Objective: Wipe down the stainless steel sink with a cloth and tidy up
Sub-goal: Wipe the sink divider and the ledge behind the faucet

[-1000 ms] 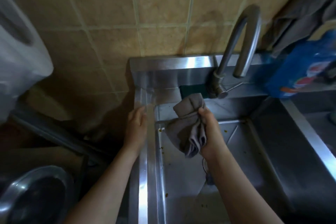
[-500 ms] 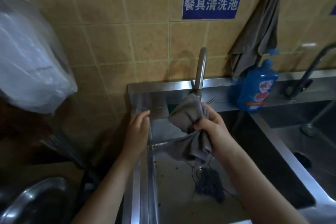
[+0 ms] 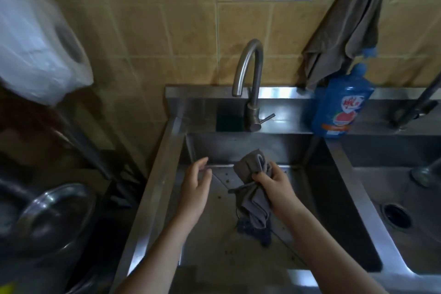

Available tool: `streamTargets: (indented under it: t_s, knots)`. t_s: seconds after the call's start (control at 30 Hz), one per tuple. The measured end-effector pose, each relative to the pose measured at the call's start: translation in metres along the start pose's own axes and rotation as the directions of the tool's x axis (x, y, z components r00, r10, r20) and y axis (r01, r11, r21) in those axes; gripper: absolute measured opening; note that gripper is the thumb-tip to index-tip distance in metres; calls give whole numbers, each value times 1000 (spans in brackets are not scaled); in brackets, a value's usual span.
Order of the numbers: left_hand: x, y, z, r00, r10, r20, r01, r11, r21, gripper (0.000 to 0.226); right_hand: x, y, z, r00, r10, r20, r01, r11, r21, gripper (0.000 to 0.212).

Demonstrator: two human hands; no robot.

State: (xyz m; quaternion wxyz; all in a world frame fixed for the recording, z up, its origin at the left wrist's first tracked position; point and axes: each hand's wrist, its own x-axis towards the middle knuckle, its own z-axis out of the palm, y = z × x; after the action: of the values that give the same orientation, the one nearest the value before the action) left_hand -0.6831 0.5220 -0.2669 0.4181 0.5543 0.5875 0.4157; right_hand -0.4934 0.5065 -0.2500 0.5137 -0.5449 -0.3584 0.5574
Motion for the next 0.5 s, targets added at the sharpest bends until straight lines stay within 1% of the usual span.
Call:
streamTargets:
  t_s: [0.13, 0.23, 0.3, 0.5]
  knots:
    - [-16, -10, 25, 998, -38, -54, 37, 999, -15, 28, 4, 12, -26, 1000, 11, 26, -10, 1000, -25, 26]
    - [-23, -13, 35, 995, -44, -91, 44, 999, -3, 28, 7, 16, -34, 1000, 6, 22, -6, 1000, -25, 27]
    - [-24, -16, 37, 991, -72, -115, 69, 997, -27, 27, 10, 18, -34, 1000, 19, 19, -19, 999, -28, 28]
    - [-18, -36, 31, 980, -166, -113, 160, 985, -64, 26, 25, 34, -29, 997, 73, 27, -71, 995, -65, 26]
